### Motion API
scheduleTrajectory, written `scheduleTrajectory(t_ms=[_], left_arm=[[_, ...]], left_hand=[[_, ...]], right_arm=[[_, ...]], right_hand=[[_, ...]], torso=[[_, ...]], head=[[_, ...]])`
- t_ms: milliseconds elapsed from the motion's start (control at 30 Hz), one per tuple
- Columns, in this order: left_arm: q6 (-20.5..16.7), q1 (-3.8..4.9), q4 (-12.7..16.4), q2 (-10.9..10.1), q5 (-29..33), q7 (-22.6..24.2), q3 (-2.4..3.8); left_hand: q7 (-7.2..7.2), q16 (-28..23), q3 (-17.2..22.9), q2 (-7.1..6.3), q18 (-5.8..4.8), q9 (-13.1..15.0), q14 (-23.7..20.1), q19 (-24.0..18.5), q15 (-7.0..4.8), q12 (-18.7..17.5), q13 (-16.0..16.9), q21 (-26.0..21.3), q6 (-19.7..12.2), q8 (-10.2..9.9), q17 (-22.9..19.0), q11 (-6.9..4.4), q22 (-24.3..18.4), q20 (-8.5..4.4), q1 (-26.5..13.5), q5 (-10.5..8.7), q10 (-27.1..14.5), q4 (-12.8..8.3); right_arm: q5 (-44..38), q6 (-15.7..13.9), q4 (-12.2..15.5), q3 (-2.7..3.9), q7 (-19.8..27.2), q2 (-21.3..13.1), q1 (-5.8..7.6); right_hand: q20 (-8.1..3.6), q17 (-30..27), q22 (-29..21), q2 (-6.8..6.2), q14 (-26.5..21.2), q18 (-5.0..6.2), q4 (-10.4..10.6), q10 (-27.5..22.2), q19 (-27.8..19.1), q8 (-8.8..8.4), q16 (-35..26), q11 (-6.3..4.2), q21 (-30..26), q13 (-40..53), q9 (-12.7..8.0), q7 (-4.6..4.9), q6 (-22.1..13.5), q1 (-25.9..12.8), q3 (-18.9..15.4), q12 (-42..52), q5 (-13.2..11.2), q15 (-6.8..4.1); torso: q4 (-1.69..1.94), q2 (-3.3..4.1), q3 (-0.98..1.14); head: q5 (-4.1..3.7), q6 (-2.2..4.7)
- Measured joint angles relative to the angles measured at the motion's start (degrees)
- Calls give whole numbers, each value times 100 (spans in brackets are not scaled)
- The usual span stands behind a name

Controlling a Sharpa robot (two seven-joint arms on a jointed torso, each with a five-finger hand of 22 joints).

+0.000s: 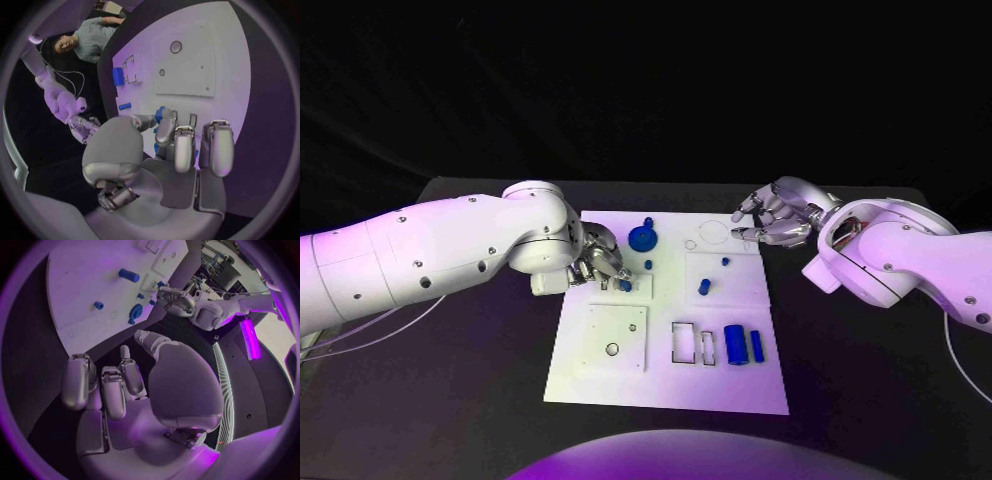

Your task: Assemble the parts on the task board

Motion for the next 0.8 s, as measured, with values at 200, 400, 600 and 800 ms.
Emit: scheduleTrajectory(t_ms=[200,400,600,800], left_arm=[[-238,-10,182,-130,-88,41,0],[-629,-70,435,-303,-436,188,-8],[-1065,-176,625,-448,-833,359,-18],[-1433,-263,750,-538,-1197,499,-42]], left_hand=[[-20,0,17,-7,0,10,0,0,0,35,19,0,-21,0,0,-16,0,0,-8,-17,16,14],[-20,0,37,-26,0,10,0,21,0,35,18,0,-21,0,0,-20,0,-20,-19,-84,21,25],[-19,0,38,-129,0,-21,0,21,0,34,9,0,-20,0,-1,-20,0,-20,24,-84,21,25],[-18,0,53,-147,0,-27,0,21,1,35,11,0,-20,0,-1,-20,0,-20,42,-84,20,41]], right_arm=[[0,0,1,0,-2,-14,-4],[0,0,3,-2,-3,-38,-9],[0,0,3,-3,-4,-56,-13],[0,0,3,-5,-4,-66,-26]], right_hand=[[0,0,-8,3,0,0,33,0,0,22,0,0,0,-6,7,0,0,-63,-1,0,24,0],[0,-1,-8,3,0,0,33,0,0,22,0,0,1,-6,6,0,0,-63,-1,0,24,0],[0,-1,-8,3,0,0,48,0,0,22,0,0,1,-5,7,0,0,-62,14,0,55,0],[0,-1,-8,1,0,0,48,0,0,22,0,0,1,-5,11,0,0,-61,15,0,55,0]], torso=[[5,2,-3],[9,2,-3],[13,-2,-3],[8,-5,-1]], head=[[-9,3],[1,9],[12,9],[38,18]])
